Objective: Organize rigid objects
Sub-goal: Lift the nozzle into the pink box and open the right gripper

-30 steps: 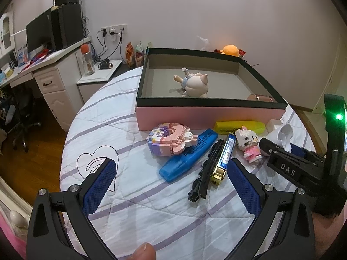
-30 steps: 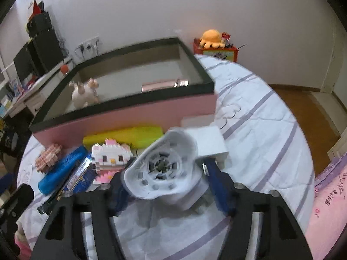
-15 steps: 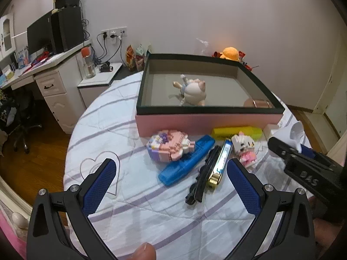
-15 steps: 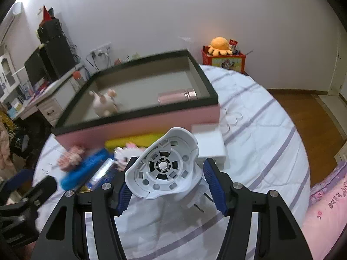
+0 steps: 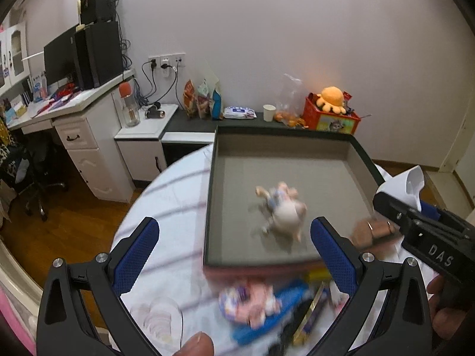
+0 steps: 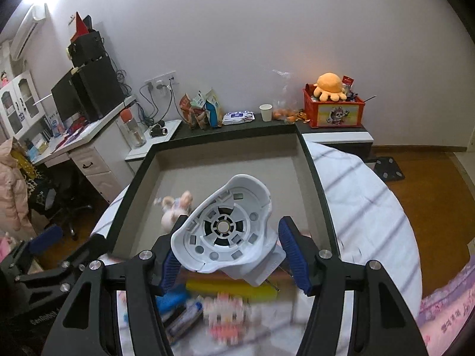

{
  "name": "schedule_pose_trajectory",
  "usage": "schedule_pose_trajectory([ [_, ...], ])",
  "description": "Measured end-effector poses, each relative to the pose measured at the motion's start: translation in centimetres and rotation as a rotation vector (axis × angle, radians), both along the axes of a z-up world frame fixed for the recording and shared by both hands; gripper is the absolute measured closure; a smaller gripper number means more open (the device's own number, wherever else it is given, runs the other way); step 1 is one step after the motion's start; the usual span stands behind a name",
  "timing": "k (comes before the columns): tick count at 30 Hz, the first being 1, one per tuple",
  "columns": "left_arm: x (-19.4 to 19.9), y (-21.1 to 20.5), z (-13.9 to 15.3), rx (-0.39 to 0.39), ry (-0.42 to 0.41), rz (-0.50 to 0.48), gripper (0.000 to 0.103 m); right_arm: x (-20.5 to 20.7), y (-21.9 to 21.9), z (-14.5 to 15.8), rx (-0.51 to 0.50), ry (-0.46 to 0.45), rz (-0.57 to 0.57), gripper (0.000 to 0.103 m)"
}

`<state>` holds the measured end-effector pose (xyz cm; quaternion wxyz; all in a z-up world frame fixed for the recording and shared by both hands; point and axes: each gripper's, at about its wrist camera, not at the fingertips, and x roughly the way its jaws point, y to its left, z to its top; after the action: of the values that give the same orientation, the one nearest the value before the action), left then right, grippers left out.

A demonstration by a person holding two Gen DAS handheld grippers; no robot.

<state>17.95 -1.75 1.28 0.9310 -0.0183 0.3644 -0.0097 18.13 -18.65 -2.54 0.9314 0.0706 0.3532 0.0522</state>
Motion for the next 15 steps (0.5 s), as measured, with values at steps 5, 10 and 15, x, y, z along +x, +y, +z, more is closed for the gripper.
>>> schedule_pose_trajectory([
  [5,4.2,0.0,-1.4,0.003,0.033,0.008,0.000,5.0,0.1,-1.9,-0.011,0.070,0.005,0.041],
  [10,6.5,-0.2,-3.4,0.004,0.074,0.000,0.000,7.9,0.2,-4.3,-0.017,0.149,-0.003,0.041],
  [15,7.3,-0.3,-4.4,0.003,0.095,-0.011,0.000,9.3,0.1,-5.6,-0.045,0.212,-0.015,0.041],
])
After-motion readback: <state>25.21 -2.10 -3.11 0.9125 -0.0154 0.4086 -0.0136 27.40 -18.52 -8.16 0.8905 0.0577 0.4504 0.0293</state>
